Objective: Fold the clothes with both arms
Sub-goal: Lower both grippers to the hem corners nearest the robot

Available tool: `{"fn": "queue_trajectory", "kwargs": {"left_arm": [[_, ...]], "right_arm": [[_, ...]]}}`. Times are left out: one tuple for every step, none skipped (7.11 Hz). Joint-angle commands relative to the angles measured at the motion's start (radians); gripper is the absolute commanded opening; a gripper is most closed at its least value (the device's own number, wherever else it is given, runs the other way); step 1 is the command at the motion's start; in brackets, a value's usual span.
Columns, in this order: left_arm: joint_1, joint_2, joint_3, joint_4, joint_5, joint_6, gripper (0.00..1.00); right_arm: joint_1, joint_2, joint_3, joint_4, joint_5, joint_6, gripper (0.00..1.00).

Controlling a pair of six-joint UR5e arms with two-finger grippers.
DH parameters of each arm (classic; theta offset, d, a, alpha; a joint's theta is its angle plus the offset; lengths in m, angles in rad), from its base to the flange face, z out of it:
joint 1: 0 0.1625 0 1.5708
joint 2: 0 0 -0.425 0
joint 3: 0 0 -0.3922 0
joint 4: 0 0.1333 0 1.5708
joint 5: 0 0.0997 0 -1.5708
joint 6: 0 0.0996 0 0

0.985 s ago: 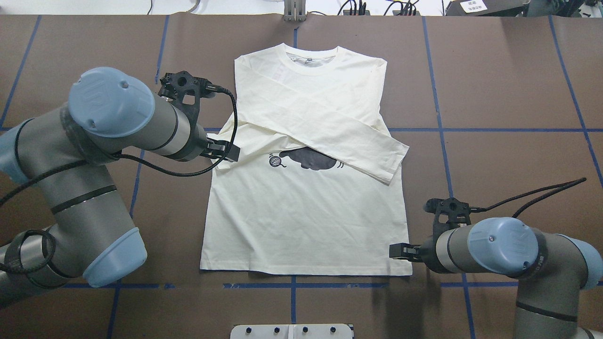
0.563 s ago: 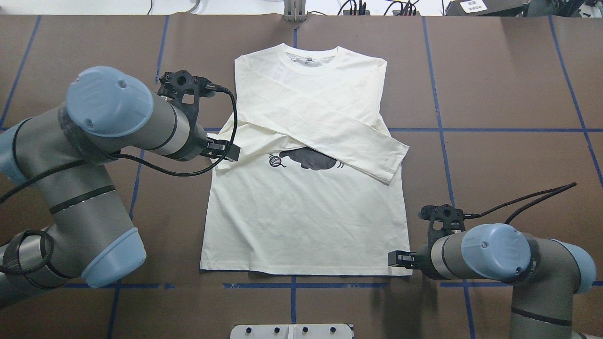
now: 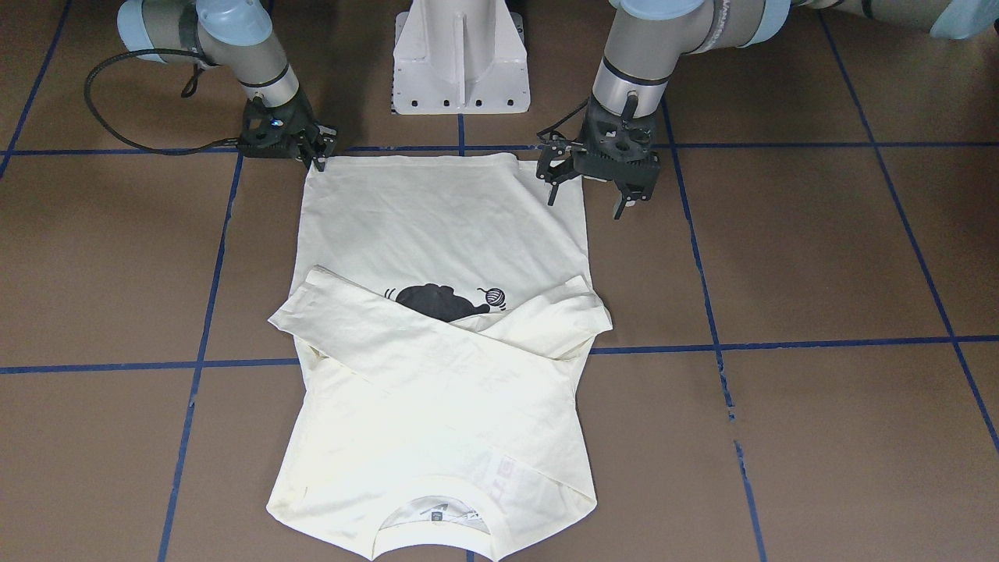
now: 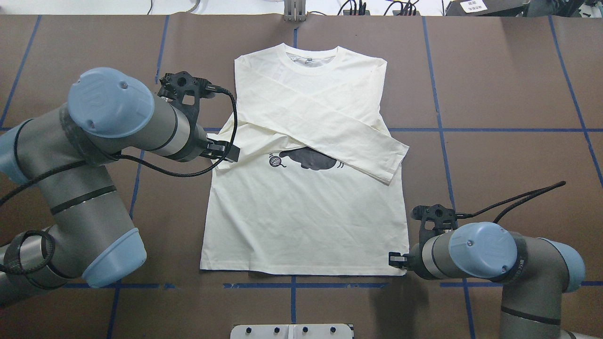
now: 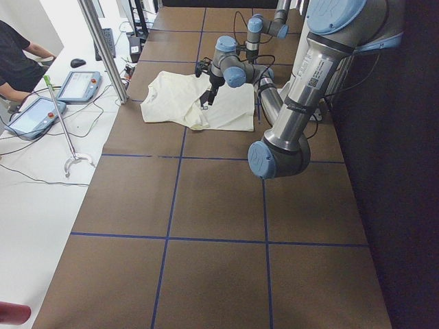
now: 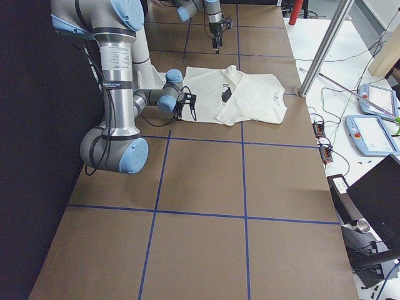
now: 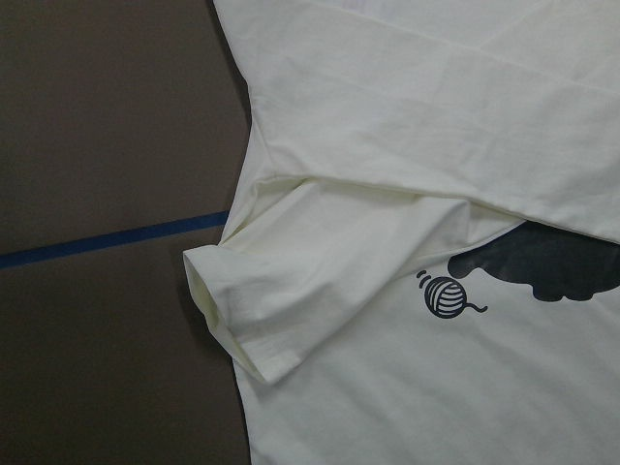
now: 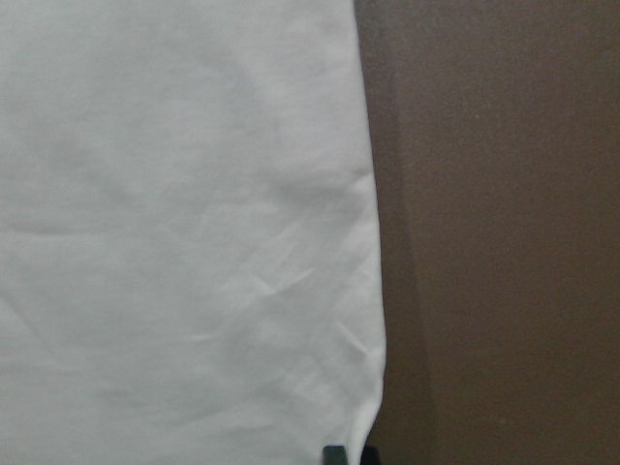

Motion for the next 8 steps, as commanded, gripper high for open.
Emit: {"fn": "queue_trajectory", "kwargs": {"left_arm": [[0.003, 0.000, 0.006, -0.002, -0.001, -0.001, 0.99], [0.006, 0.002, 0.010, -0.002, -0.001, -0.027, 0.99], [0.018, 0.027, 0.012, -0.023, -0.003, -0.185, 1.00], [0.090, 0.096, -0.003, -0.110, 0.005, -0.322, 0.99], [0.159, 0.145, -0.003, -0.162, 0.017, -0.427, 0.96], [0.214, 0.156, -0.003, -0.158, 0.077, -0.475, 0.91], [0.267, 0.179, -0.005, -0.158, 0.100, -0.540, 0.82], [0.311, 0.189, -0.003, -0.157, 0.117, -0.578, 0.74]], "right_arm": [[0.005, 0.003, 0.007, -0.008, 0.003, 0.000, 0.00], [0.010, 0.003, 0.027, -0.007, 0.000, 0.000, 0.00], [0.014, 0.002, 0.042, -0.005, -0.003, 0.000, 0.00], [0.030, -0.006, 0.051, 0.006, -0.005, 0.000, 0.00], [0.039, -0.003, 0.070, 0.006, -0.006, 0.000, 0.00], [0.045, -0.001, 0.082, 0.007, -0.005, 0.000, 0.00], [0.051, 0.002, 0.085, 0.007, -0.003, 0.000, 0.00], [0.057, 0.003, 0.087, 0.007, -0.003, -0.002, 0.00]]}}
